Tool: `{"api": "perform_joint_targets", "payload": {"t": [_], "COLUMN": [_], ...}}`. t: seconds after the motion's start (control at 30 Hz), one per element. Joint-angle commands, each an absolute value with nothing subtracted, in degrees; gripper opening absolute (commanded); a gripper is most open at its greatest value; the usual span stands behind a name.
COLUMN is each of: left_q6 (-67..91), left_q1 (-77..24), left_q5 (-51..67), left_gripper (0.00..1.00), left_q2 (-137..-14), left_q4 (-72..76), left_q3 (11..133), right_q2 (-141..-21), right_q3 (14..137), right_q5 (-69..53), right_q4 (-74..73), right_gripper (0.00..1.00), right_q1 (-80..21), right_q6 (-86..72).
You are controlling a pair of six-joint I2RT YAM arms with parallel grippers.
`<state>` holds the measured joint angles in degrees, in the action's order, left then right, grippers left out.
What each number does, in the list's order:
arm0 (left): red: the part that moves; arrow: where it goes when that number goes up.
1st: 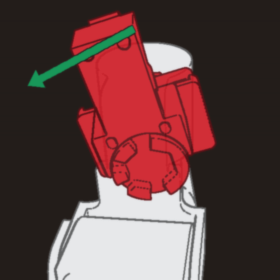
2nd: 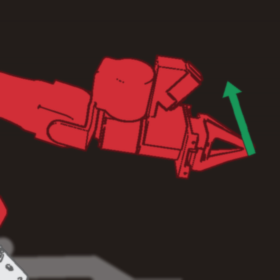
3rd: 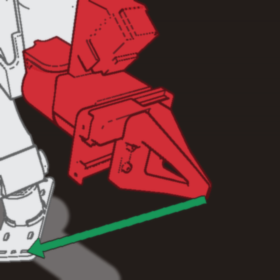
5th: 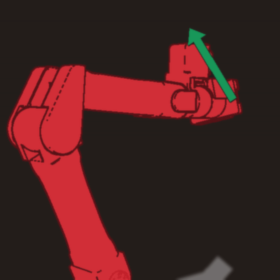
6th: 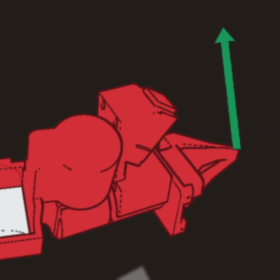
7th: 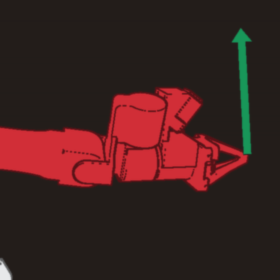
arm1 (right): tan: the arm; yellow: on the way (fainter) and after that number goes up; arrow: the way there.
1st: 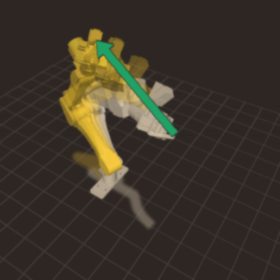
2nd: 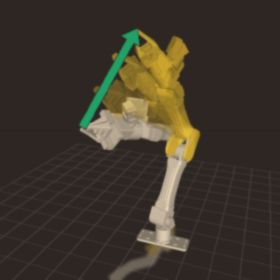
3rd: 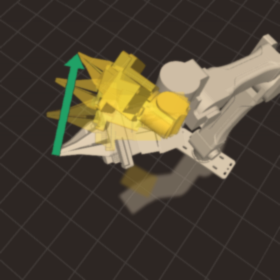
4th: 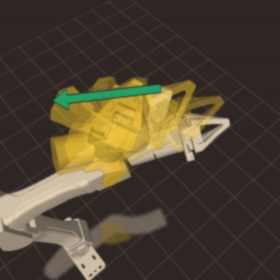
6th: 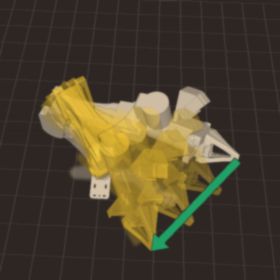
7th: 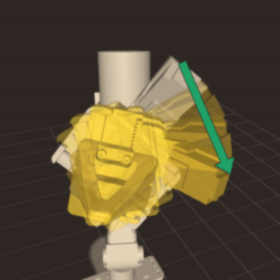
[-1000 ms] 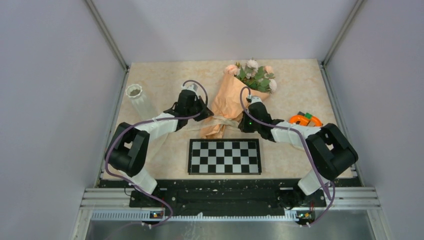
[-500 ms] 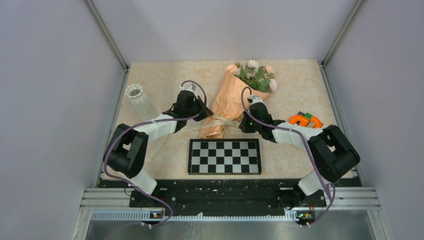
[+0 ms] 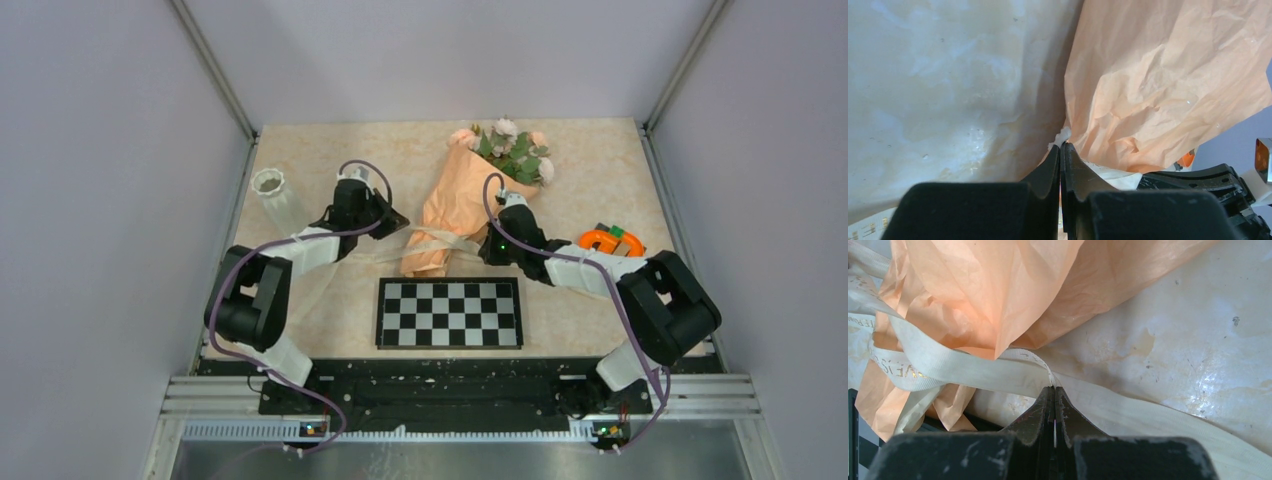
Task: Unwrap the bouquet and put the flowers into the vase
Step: Untie the ribbon from the wrapping paper.
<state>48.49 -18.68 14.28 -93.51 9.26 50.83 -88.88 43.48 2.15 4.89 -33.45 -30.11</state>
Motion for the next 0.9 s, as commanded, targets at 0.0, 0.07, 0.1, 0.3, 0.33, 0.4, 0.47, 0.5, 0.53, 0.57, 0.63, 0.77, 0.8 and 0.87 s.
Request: {"api": "perform_joint_targets", "payload": {"t": [0.0, 0.07, 0.1, 0.3, 0.33, 0.4, 0.47, 0.5, 0.53, 0.57, 0.63, 0.77, 0.8, 0.87], "left_q6": [49.0, 48.8, 48.7, 47.3, 46.9, 45.9, 44.8, 44.3, 43.9, 43.7, 43.7, 44.6, 45.1, 46.5], "left_q1": [-16.5, -15.8, -15.6, -15.1, -15.1, -15.1, -15.1, -15.1, -15.1, -15.2, -15.4, -16.7, -17.1, -18.1], "left_q5": [16.9, 17.8, 18.1, 21.0, 21.4, 21.8, 21.6, 21.5, 21.4, 21.4, 21.4, 19.3, 18.6, 17.0], "left_gripper": [0.05, 0.06, 0.06, 0.13, 0.16, 0.23, 0.32, 0.36, 0.39, 0.41, 0.45, 0.54, 0.57, 0.6], "left_q2": [-95.2, -96.1, -96.5, -97.9, -97.8, -97.1, -96.1, -95.7, -95.2, -94.7, -93.5, -90.0, -89.1, -87.4], "left_q4": [13.4, 13.2, 13.3, 13.8, 13.9, 13.9, 12.8, 12.1, 11.5, 11.0, 10.8, 10.6, 10.4, 10.4], "left_q3": [49.6, 49.7, 49.7, 49.8, 49.8, 49.9, 50.3, 50.5, 50.7, 50.6, 49.9, 48.0, 47.6, 46.6], "right_q2": [-87.0, -87.0, -87.1, -87.4, -87.4, -87.3, -87.2, -87.2, -87.2, -87.2, -87.2, -87.2, -87.2, -87.2], "right_q3": [43.0, 42.9, 43.0, 43.1, 43.1, 43.2, 43.2, 43.2, 43.2, 43.2, 43.2, 43.1, 43.0, 42.9], "right_q5": [3.1, 3.1, 3.0, 2.2, 2.2, 2.0, 1.9, 1.9, 1.8, 1.7, 1.6, 1.5, 1.6, 1.5], "right_q4": [5.6, 5.6, 5.5, 5.6, 5.6, 5.6, 5.6, 5.7, 5.6, 5.7, 5.9, 6.0, 6.1, 6.1], "right_gripper": [0.0, 0.0, 0.0, 0.0, 0.0, 0.0, 0.0, 0.0, 0.0, 0.0, 0.0, 0.0, 0.0, 0.0], "right_q1": [-33.0, -33.0, -33.0, -33.0, -33.0, -33.0, -33.0, -33.0, -33.0, -33.0, -33.0, -33.0, -33.0, -33.0], "right_q6": [-30.4, -30.4, -30.3, -30.3, -30.2, -30.0, -30.0, -29.8, -29.9, -29.8, -30.0, -30.0, -30.1, -30.0]}}
